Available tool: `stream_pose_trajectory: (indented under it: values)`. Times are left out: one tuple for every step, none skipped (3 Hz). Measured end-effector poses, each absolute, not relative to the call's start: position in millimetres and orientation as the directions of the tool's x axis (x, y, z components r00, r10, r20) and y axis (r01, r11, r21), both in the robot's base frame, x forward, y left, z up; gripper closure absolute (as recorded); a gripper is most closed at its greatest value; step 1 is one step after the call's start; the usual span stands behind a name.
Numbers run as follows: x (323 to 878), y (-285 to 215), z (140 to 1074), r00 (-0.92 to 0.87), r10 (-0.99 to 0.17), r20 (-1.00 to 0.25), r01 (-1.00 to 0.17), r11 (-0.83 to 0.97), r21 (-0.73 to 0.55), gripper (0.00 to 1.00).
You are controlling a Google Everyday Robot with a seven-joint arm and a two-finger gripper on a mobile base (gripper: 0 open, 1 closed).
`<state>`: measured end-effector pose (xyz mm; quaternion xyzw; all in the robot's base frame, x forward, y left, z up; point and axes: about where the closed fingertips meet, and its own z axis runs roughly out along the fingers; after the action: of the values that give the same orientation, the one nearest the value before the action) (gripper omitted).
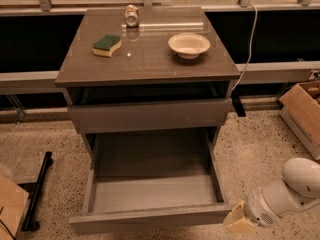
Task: Close middle drawer
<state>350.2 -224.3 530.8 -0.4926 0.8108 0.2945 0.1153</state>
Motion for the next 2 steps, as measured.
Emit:
stream_pose_trajectory:
  values:
    - [349,-216,507,-0.507,-0.72,-0.475,-0.855,0.349,0.384,1.0]
    - [358,-201,476,-0.511,-0.714,-0.479,-0.851,0.341,0.399,1.0]
